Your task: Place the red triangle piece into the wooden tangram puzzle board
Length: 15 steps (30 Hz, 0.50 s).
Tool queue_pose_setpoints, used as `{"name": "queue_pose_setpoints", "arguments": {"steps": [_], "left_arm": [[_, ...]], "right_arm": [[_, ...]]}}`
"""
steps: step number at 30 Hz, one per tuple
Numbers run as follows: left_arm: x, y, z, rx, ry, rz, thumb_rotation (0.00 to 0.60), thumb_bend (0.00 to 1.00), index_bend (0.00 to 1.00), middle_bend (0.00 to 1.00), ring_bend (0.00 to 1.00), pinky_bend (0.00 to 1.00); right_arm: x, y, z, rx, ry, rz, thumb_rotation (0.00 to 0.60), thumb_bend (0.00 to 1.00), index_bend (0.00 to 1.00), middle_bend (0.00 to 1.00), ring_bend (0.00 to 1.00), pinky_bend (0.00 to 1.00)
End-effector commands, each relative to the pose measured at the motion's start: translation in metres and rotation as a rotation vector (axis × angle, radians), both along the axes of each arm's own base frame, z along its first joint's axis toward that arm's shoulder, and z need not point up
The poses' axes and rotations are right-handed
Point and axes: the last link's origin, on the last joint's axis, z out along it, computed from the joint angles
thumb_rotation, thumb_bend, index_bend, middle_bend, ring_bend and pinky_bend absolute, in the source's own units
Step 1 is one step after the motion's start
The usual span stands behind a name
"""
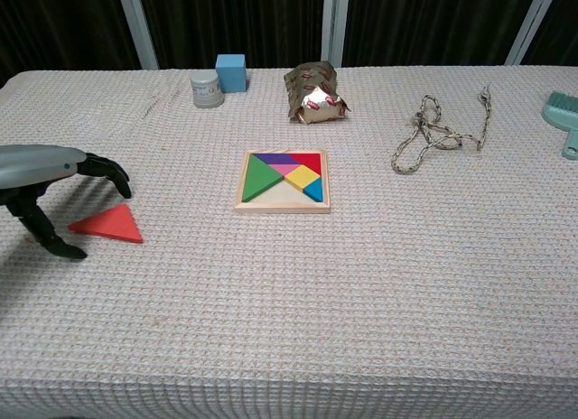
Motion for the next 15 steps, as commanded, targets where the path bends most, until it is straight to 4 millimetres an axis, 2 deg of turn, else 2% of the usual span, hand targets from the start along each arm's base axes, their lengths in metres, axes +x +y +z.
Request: {"name": "queue_pose_setpoints", "arguments": {"steps": [1,15], "left_arm": [[0.0015,0.0006,-0.0001,0.000,-0.002,-0.002,0.600,0.13,0.25,0.10,0.00,0.00],[0.0101,0.0046,-0.0018,-0.001,-0.014,-0.005,0.600,0.19,0.29,0.11,0.00,0.00]], "right_arm": [[-0.0002,-0.0002,0.0001,-0.001,0.000,0.000,0.600,0.23,0.00,0.00,0.00,0.00],[-0.0011,0.0000,-0.0001,0.002,-0.001,-0.003,0.600,0.23,0.00,0.00,0.00,0.00]]}}
